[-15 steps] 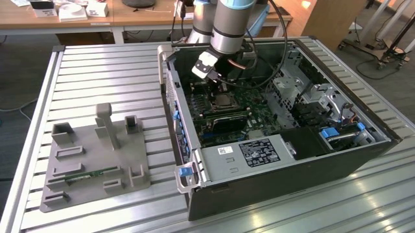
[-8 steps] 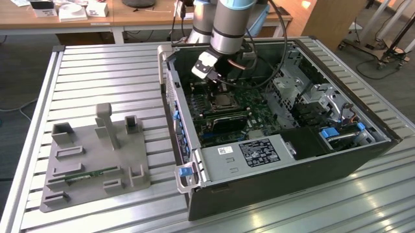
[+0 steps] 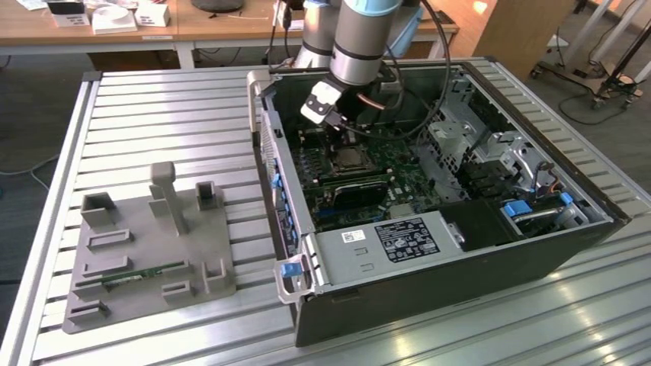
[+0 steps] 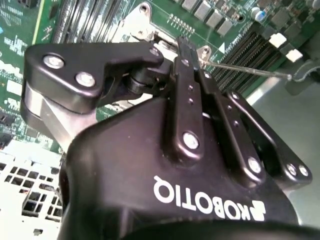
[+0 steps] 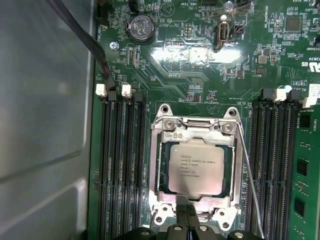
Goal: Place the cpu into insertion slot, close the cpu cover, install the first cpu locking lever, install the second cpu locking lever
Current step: 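Close the cpu cover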
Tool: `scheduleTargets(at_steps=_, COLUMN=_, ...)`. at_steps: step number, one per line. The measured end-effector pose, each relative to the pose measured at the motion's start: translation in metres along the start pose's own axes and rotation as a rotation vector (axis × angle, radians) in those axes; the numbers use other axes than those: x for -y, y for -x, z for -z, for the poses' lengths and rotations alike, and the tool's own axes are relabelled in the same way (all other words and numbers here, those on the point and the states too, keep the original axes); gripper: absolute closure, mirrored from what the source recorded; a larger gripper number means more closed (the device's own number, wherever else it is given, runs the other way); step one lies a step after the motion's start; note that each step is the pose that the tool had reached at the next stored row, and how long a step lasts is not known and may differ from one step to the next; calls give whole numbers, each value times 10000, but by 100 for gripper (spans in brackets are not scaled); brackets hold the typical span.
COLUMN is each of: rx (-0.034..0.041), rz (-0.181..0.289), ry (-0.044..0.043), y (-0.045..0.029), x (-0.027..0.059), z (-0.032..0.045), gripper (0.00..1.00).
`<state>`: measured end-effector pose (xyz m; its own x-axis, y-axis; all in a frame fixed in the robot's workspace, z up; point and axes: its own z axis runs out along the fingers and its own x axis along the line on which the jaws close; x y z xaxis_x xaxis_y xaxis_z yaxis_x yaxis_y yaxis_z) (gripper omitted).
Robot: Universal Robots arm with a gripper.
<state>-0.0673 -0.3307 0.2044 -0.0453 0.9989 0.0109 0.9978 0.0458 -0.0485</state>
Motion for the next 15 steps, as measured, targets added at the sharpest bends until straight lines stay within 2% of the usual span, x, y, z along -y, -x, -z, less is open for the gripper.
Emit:
scheduleTargets(at_steps=3, rx=-1, rz=12, ry=6, y=-4, x=2, z=42, gripper=90)
scheduleTargets(at_steps=9, rx=-1, rz=13, ry=16, y=-4, x=1, z=42, gripper=90)
scheduleTargets(at_steps=15, rx=0, rz=15, ry=130, y=-3, x=-24, z=46, gripper=90)
